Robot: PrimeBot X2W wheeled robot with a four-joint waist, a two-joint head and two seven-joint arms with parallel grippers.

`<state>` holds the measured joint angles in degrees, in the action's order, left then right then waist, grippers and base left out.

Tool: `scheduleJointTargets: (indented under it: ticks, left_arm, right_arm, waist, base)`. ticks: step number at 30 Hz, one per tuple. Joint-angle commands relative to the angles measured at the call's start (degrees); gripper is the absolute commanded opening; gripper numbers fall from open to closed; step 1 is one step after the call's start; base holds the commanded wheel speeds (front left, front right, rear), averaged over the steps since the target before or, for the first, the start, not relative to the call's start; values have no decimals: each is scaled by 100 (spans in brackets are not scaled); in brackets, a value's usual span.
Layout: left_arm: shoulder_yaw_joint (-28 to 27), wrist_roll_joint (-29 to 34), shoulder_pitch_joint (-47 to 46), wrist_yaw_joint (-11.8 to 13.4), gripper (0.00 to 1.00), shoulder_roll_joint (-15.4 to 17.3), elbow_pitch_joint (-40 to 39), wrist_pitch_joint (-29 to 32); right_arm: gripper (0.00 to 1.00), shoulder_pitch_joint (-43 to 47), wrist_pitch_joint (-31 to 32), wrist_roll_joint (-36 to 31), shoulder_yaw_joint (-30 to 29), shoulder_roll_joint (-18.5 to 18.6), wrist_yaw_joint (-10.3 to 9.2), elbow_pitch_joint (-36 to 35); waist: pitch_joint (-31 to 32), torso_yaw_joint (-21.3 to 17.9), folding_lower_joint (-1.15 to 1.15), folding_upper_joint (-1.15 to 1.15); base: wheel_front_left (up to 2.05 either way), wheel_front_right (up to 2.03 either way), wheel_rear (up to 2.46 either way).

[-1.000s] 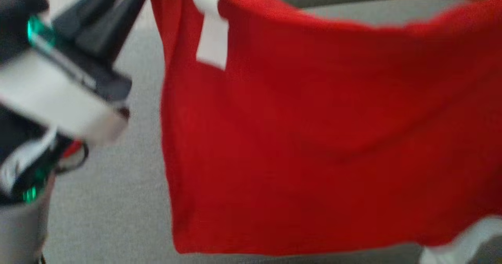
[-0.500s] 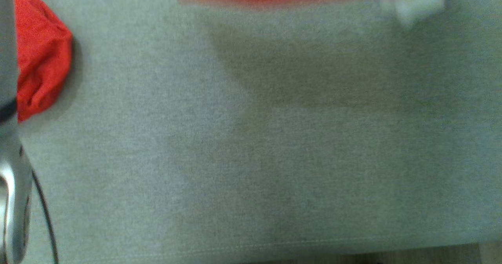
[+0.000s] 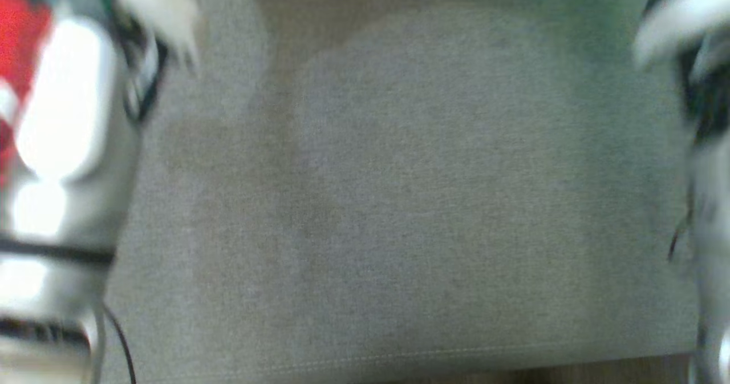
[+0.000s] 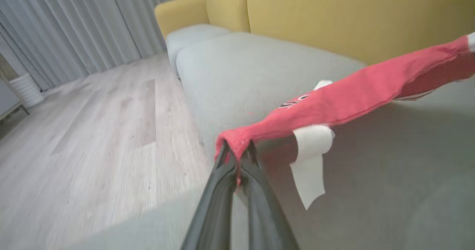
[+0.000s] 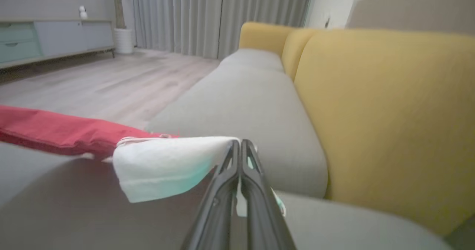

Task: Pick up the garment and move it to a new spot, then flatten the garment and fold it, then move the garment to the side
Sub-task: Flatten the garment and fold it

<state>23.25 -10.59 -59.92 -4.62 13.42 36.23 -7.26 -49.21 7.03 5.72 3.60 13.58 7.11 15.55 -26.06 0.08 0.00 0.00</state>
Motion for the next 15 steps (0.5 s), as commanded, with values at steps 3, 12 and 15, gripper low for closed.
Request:
scheduleJointTargets:
  ticks: [3,12,15]
  left_arm:
    - [-54,-105,1014,-6,0,369,-341,-127]
    - [69,-382,4060,537,0,608,-1894,19]
    - [104,-523,5395,954,0,673,-2798,360]
  right_arm:
    - [0,1346,81,278,81,69,37,-749]
    - [0,4804,601,326,-32,-150,37,-2294]
    - [0,5991,830,176,4,-236,37,-2803]
  waist:
    - [528,-127,0,0]
    - [1334,-89,0,0]
    - [1538,-86,0,0]
  base:
    - [0,0,0]
    - [0,0,0]
    - [0,0,0]
